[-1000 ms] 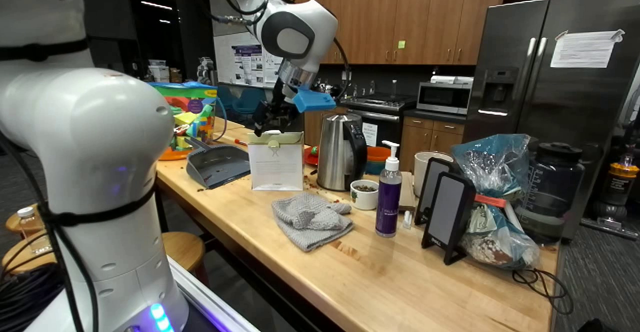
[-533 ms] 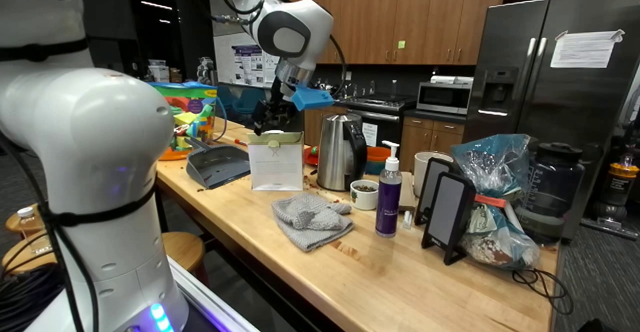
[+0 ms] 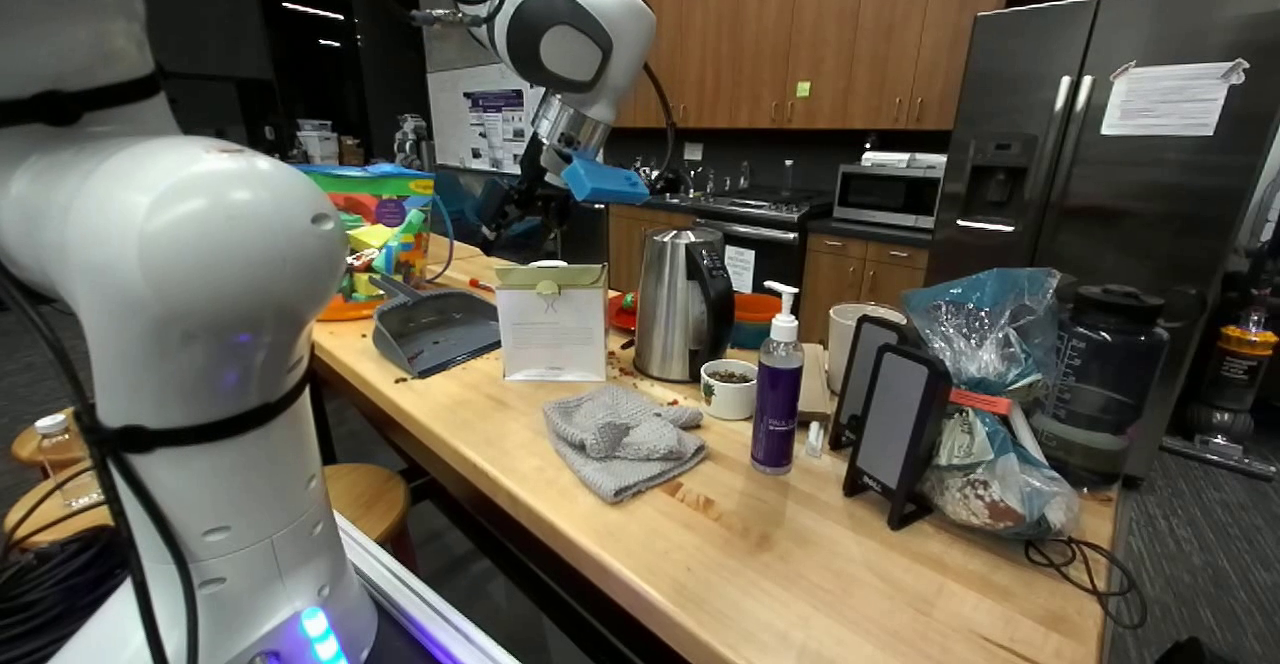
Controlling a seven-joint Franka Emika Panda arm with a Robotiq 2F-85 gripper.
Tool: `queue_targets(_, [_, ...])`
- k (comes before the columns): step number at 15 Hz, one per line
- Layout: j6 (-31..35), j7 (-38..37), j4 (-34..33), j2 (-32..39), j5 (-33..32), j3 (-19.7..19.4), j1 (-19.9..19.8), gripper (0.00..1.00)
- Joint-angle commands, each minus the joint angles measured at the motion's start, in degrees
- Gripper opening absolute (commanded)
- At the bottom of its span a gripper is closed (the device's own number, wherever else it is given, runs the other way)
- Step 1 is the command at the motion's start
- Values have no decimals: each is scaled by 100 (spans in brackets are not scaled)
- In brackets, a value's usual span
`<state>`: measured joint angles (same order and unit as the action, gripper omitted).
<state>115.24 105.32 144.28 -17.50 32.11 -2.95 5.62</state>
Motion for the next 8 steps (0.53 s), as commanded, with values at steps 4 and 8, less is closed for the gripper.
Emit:
queue_targets(4, [795, 29, 259, -89, 343, 97, 72, 100])
queue_targets(8, [2791, 250, 710, -70, 1270, 306, 364, 100])
